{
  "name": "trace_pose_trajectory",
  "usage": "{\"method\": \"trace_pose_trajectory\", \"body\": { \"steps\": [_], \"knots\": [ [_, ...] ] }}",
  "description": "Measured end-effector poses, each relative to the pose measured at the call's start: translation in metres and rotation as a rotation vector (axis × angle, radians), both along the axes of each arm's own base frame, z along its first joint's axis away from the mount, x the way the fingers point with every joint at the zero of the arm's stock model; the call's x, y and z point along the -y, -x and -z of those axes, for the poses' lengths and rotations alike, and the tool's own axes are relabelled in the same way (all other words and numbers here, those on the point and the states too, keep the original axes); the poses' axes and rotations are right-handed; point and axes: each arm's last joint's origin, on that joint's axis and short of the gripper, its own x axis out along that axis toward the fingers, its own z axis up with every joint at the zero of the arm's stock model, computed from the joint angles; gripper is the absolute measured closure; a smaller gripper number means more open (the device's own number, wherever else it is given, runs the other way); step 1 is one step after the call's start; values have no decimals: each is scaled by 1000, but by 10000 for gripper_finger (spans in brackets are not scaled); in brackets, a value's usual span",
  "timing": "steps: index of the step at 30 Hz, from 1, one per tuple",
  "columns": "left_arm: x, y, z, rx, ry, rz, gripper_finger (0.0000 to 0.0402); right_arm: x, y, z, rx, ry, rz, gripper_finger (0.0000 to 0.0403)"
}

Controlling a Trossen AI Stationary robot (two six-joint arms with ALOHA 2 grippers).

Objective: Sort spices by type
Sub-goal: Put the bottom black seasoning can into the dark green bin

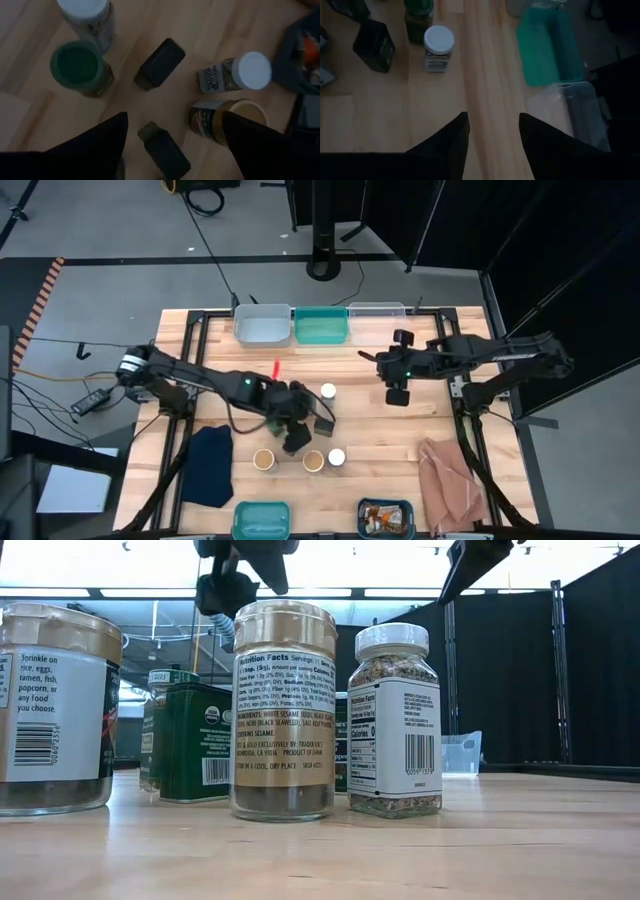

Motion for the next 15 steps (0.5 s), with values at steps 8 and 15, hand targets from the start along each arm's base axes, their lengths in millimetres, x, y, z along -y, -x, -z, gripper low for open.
{"method": "trace_pose_trajectory", "body": {
  "steps": [8,15],
  "knots": [
    [16,-7,25,-139,63,-222,73,5,3,-2,-11,18,-39,221],
    [24,2,32,-234,89,-347,73,6,3,-2,-16,12,-52,221]
  ]
}}
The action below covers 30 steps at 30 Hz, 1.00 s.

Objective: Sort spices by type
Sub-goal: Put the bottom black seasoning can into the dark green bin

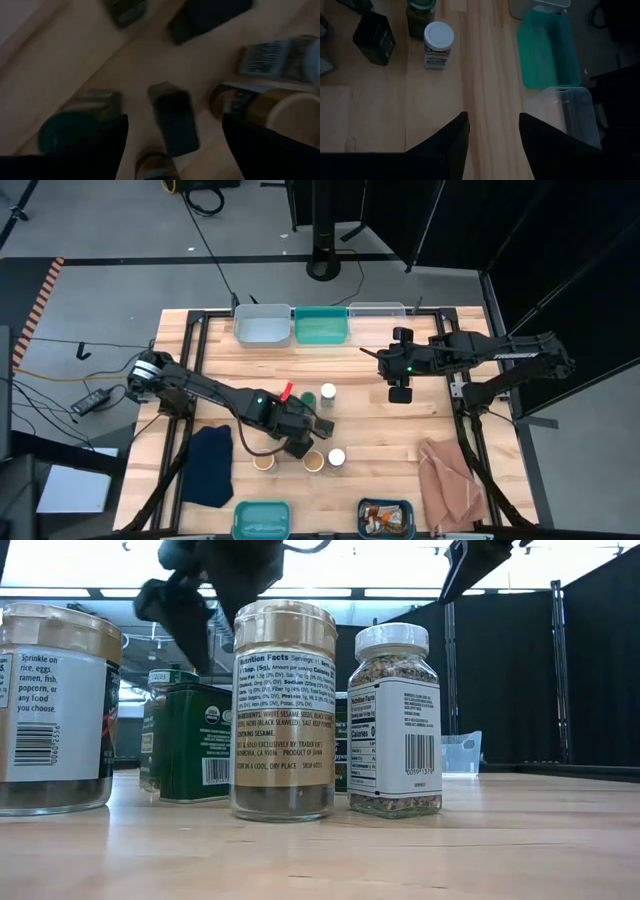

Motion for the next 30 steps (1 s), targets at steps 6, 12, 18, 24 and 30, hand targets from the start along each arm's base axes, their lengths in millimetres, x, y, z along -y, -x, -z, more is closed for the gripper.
{"method": "trace_pose_trajectory", "body": {
  "steps": [6,12,18,24,30],
  "knots": [
    [4,8,2,-71,7,-60,73,0,0,0,-2,3,-4,221],
    [7,8,2,-56,23,-79,73,0,0,0,-2,2,-4,221],
    [12,4,1,-9,74,-114,73,0,0,0,-5,1,-1,221],
    [15,-1,11,-33,70,-130,73,0,0,0,-5,-4,4,221],
    [19,-7,29,-93,70,-122,73,0,0,1,-6,-4,3,221]
  ]
}}
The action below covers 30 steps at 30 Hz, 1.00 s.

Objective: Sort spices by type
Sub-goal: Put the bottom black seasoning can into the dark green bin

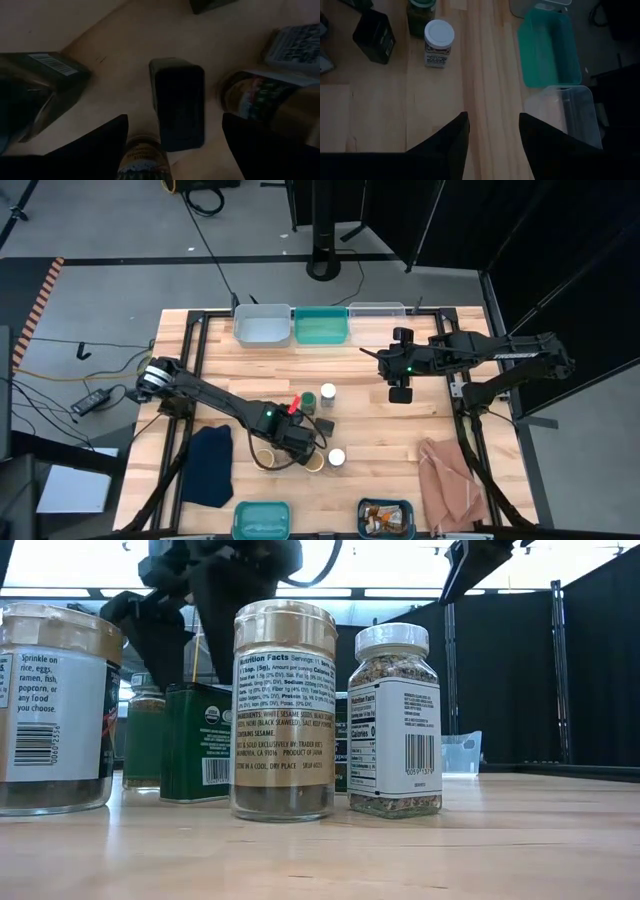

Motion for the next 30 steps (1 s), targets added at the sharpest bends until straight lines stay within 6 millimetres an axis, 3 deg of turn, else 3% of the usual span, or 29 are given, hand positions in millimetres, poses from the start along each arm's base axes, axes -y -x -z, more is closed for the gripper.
{"method": "trace_pose_trajectory", "body": {
  "steps": [22,30],
  "knots": [
    [1,-6,3,46,-23,-3,73,0,0,0,0,-1,1,221],
    [4,-12,23,-21,-7,28,73,-1,0,0,-1,-22,-11,221]
  ]
}}
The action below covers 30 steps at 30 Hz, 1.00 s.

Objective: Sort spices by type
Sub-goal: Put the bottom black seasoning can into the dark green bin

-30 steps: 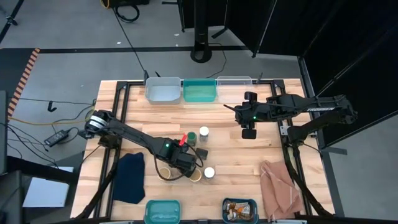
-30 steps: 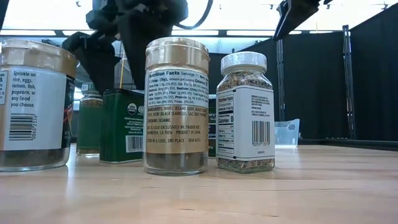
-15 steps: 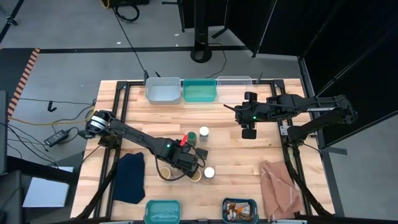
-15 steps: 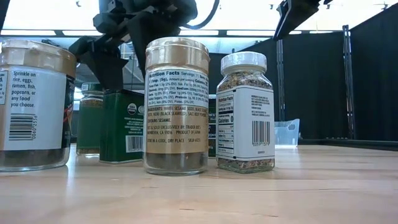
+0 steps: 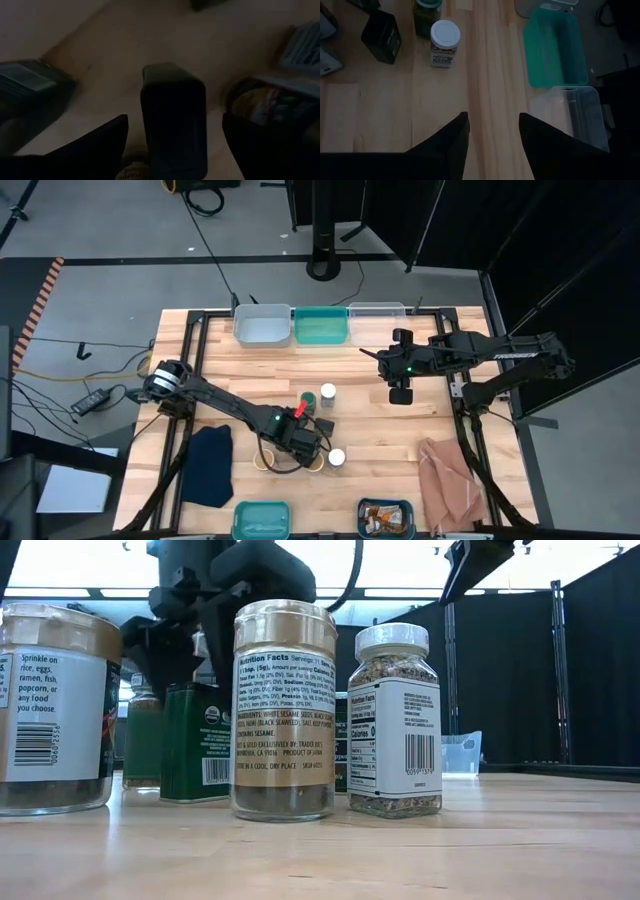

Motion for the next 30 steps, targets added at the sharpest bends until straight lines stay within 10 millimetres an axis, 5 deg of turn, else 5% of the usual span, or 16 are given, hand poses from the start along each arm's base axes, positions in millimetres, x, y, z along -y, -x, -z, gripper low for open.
{"method": "trace_pose_trajectory", "body": {
  "steps": [8,19,30],
  "knots": [
    [-1,-1,2,-6,-5,-2,97,0,0,0,3,-6,9,221],
    [0,-1,2,-5,1,1,284,0,0,0,6,-12,17,221],
    [0,-1,1,-7,-7,-1,261,0,0,0,7,-13,19,221]
  ]
}}
